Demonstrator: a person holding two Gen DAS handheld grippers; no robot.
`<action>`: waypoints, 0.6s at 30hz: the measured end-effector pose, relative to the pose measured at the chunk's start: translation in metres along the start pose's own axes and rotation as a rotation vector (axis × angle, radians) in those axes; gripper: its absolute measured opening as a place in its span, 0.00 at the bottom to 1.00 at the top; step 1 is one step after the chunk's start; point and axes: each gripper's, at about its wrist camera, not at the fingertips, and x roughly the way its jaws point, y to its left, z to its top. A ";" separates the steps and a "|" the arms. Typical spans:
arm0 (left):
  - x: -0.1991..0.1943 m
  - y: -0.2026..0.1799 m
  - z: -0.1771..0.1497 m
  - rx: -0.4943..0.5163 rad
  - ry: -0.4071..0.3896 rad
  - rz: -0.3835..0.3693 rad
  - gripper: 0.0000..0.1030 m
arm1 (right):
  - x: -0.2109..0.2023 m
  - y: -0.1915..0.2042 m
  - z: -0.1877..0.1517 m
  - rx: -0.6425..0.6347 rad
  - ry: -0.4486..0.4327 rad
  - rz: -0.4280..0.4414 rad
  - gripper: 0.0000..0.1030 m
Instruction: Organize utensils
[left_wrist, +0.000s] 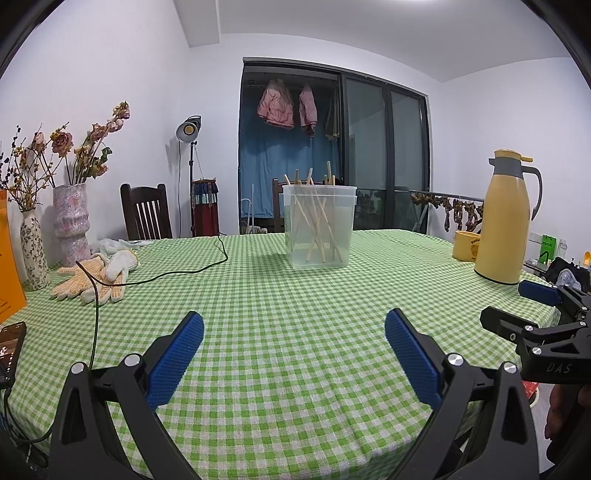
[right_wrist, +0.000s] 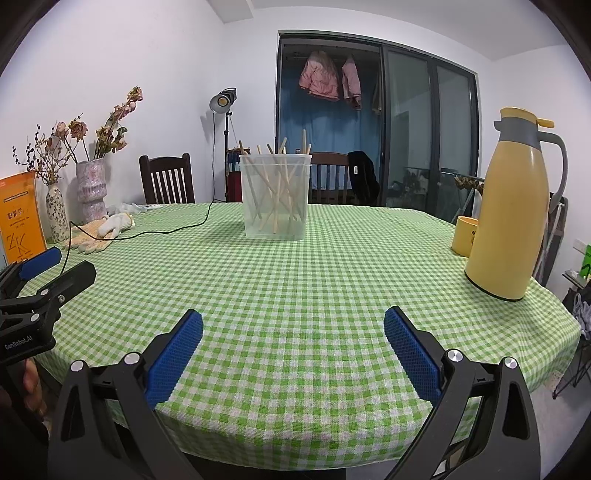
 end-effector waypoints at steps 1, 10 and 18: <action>0.000 0.000 0.000 0.001 -0.001 -0.001 0.93 | 0.000 0.000 0.000 0.000 0.001 -0.001 0.92; -0.004 -0.002 -0.002 0.000 -0.030 0.002 0.93 | 0.002 -0.001 -0.002 0.001 0.004 -0.002 0.92; -0.006 -0.002 -0.002 -0.007 -0.030 0.010 0.93 | 0.002 -0.001 -0.002 -0.001 0.001 -0.006 0.92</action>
